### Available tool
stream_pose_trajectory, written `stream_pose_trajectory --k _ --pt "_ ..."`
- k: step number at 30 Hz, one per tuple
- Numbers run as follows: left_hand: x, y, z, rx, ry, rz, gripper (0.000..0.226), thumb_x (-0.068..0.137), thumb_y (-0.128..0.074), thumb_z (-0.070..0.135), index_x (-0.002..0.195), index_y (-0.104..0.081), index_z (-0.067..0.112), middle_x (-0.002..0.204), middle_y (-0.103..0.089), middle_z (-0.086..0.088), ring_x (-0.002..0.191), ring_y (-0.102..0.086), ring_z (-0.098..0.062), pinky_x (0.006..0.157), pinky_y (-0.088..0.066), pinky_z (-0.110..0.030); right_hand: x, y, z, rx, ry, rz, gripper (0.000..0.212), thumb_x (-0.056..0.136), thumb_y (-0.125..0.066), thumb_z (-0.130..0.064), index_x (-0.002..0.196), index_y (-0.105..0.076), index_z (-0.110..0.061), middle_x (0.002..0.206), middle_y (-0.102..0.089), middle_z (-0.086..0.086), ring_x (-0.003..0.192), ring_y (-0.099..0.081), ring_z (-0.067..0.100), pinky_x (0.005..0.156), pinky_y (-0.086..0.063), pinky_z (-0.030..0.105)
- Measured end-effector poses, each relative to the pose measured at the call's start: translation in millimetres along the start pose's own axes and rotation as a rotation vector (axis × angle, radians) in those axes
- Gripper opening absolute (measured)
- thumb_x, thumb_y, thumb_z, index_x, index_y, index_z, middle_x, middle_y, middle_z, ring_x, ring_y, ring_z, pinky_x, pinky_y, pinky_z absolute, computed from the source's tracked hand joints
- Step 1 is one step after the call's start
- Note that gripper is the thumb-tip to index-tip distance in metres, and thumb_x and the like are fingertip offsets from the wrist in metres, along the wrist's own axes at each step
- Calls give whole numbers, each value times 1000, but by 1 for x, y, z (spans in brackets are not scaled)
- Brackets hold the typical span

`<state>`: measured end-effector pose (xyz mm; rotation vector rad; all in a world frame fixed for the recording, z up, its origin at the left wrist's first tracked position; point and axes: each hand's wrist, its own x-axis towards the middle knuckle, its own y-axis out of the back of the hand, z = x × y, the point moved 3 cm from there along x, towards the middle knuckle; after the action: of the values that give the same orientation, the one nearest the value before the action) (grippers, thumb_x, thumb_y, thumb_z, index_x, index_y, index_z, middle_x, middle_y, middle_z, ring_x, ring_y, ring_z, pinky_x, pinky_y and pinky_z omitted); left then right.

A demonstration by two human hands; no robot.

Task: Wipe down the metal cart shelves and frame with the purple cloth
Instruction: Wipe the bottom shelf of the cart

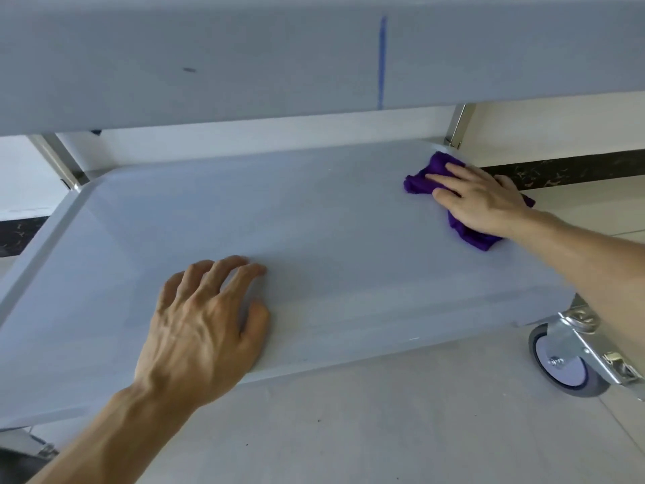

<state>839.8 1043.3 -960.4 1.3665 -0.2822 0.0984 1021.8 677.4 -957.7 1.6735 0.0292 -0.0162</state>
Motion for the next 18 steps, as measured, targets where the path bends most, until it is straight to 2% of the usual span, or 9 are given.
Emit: stream_pose_trajectory --k 3,6,8,11,14,16,18 --pt "1 -2 -1 -1 2 -17 49 87 -38 41 126 -61 25 132 -60 6 120 -51 -26 105 -38 -46 32 -3 -7 21 -178 9 49 98 -19 -52 147 -26 -53 164 -15 -11 151 -5 19 117 -7 59" --pt "1 -3 -1 -2 1 -22 47 87 -40 40 126 -61 25 131 -60 6 119 -52 -26 105 -37 -47 57 -8 -52 63 -206 -27 53 95 -19 -53 147 -27 -48 164 -13 -8 152 -2 30 115 0 67" --pt "1 -3 -1 0 4 -24 45 87 -42 39 126 -61 25 131 -59 6 119 -51 -25 105 -37 -46 67 -13 -97 46 -88 -33 52 95 -20 -54 146 -29 -47 164 -13 -9 151 -3 31 114 0 68" --pt "2 -3 0 0 6 -23 44 87 -44 39 125 -61 25 131 -59 6 119 -51 -26 105 -38 -47 59 -22 -181 12 216 -24 49 97 -25 -56 145 -30 -51 164 -16 -14 151 -8 28 115 -1 66" --pt "2 -2 1 7 9 -33 45 87 -43 40 126 -60 25 132 -59 6 120 -51 -26 104 -38 -47 30 -35 -254 42 518 -105 49 99 -26 -56 148 -27 -54 164 -12 -18 153 -4 23 117 5 61" --pt "1 -1 1 12 10 -45 46 88 -40 41 127 -60 25 133 -58 6 121 -50 -26 105 -38 -47 13 -39 -275 76 647 -131 46 100 -26 -55 146 -29 -56 164 -13 -19 153 -4 19 118 8 58" --pt "0 0 1 12 12 -53 47 89 -38 43 128 -58 27 134 -57 7 123 -49 -25 106 -37 -47 9 -36 -272 76 677 -113 45 100 -26 -58 144 -29 -59 163 -16 -19 153 -4 15 118 8 57"
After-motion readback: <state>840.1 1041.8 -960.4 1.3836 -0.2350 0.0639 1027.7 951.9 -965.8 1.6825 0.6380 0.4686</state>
